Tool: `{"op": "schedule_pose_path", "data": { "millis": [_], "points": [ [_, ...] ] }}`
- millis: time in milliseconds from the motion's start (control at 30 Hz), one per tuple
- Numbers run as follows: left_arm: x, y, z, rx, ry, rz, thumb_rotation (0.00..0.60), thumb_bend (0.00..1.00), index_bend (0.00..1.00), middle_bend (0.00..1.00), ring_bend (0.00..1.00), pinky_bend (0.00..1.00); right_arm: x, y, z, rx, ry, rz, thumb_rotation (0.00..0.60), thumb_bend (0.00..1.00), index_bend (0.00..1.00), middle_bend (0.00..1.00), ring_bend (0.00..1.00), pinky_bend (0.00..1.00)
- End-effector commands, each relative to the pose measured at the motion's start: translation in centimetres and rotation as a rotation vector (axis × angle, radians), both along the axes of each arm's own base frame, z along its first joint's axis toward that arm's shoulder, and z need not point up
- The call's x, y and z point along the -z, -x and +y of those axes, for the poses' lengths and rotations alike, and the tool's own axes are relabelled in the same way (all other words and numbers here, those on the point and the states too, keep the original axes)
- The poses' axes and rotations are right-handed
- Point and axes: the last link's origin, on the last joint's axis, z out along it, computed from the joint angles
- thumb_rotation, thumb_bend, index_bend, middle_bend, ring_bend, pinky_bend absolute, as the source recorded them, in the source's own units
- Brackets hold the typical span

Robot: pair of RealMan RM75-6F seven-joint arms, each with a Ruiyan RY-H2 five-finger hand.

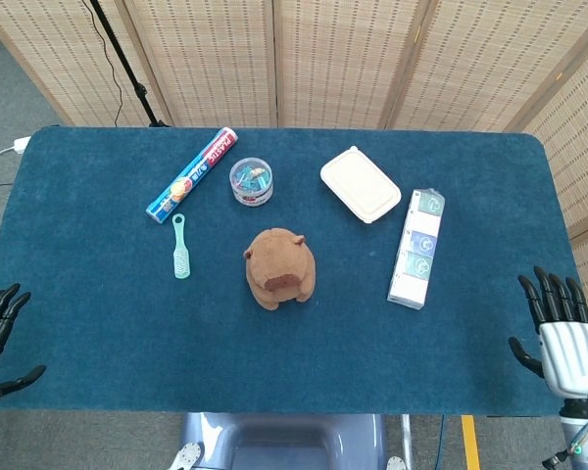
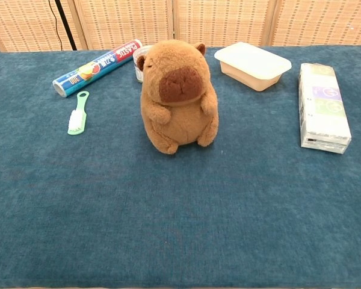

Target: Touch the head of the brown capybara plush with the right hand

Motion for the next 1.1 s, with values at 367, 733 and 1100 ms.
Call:
{"op": "schedule_pose_path", "data": {
  "millis": [367, 733, 1100],
  "points": [
    [0.3, 0.0, 0.1, -0.007, 0.000, 0.012, 0.600, 0.00, 0.00, 0.00, 0.00, 0.00, 1.2, -3.2, -3.0, 0.011, -0.002, -0.244, 0.209, 0.00, 0.03, 0.00, 0.00, 0.00],
    [0.2, 0.0, 0.2, -0.009, -0.010, 0.008, 0.600, 0.00, 0.00, 0.00, 0.00, 0.00, 2.3, -7.9, -6.3, -0.001, -0.040, -0.268, 0.198, 0.00, 0.03, 0.00, 0.00, 0.00],
    [0.0, 0.1, 0.4, -0.017, -0.020, 0.000, 0.600, 0.00, 0.00, 0.00, 0.00, 0.00, 4.6, -15.4, -9.8, -0.126, -0.138, -0.278, 0.195, 0.00, 0.00, 0.00, 0.00, 0.00]
  ]
}}
